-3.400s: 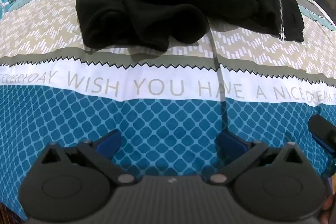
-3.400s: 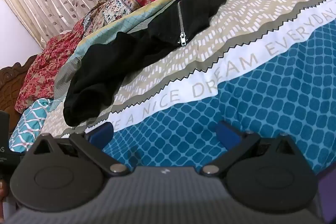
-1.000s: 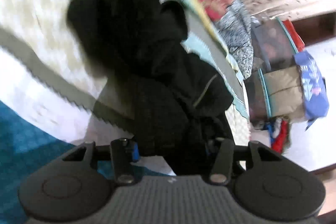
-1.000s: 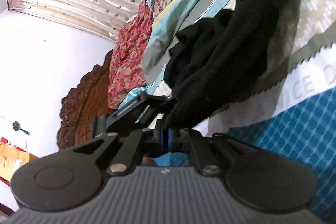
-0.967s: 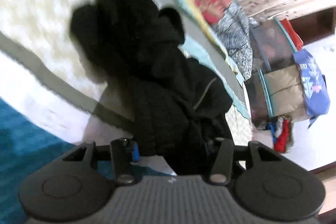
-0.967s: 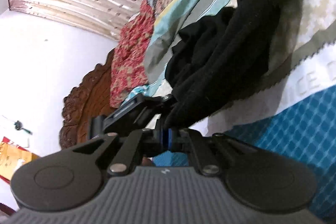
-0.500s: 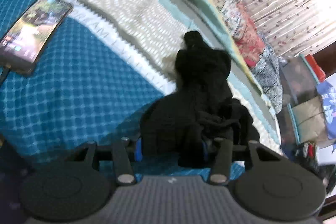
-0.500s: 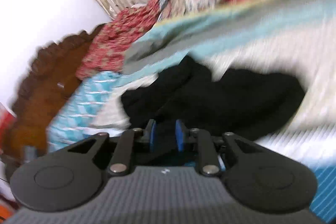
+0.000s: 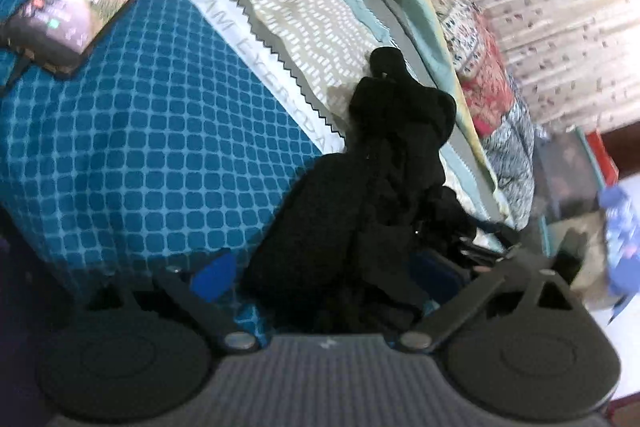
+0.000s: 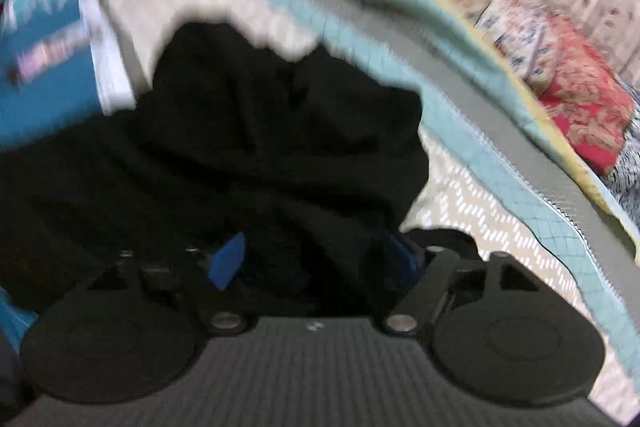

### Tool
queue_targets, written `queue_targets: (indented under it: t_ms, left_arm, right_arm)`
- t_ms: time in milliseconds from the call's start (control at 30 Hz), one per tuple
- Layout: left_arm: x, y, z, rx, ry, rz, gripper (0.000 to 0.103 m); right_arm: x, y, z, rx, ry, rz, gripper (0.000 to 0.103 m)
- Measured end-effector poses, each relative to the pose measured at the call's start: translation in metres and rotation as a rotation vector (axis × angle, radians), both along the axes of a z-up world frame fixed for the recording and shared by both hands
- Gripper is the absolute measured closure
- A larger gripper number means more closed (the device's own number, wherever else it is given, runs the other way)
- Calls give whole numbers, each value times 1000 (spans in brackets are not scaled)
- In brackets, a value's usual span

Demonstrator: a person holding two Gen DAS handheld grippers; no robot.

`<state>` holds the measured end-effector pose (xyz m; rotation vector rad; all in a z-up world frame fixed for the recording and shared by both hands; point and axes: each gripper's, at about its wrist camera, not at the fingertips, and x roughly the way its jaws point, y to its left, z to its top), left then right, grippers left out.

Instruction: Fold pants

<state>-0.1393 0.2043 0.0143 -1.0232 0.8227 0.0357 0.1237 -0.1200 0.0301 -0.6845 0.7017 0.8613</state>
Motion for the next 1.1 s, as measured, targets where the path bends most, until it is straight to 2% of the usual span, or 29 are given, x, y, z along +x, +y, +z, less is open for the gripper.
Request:
queue_targets:
  t_ms: [33,67,133,200,267,300,333,367,433,533,567,667,733,833,967,1100]
  left_arm:
    - [5,0,-4,-6,4,-5,8]
    - [11,-3,-8,6,20,-19,9]
    - [24,-10,-14,53,57,-40,9]
    - [36,-19,-16,100,76,-71,3]
    - [46,-28,-10,167,81,-101,7]
    - [49,-33,-6,217,87,-109,33]
    - [55,-35,-1,272,98,-123,64]
    - [63,-33,5,281,93,-146,72]
    - [78,-15,18,217,74,-115,84]
    - [98,16,67,247,-21,-8,95]
    - [101,27,89,270,-75,38,95]
    - [104,51,128,251,-162,124,95]
    - [103,54,135,283,-151,132,95]
    - [95,50,114,282,-88,92,95]
    - [72,47,69,218,8,43,95]
    - [50,37,26,165,113,9,94]
  right_arm:
    - [5,-5,2,-1,-11,-21,82]
    - [5,-11,9,23,-20,-51,92]
    - [19,-37,40,148,-34,-152,94]
    - [39,-76,76,277,-64,-295,94]
    - [62,-128,112,407,-101,-473,94]
    - [74,-162,131,491,-114,-580,95]
    - [82,-189,146,554,-122,-666,95]
    - [88,-216,158,611,-131,-748,95]
    - [100,-266,184,700,-145,-885,95]
    - [113,-321,217,812,-152,-1015,95]
    - [114,-336,227,859,-157,-1049,95]
    - [108,-380,247,1003,-188,-1123,95]
    - [96,-403,245,1048,-211,-1151,95]
    - [69,-435,215,1094,-178,-1186,95]
    - [25,-468,155,1129,-61,-1270,95]
    - [-10,-501,86,1158,72,-1443,95]
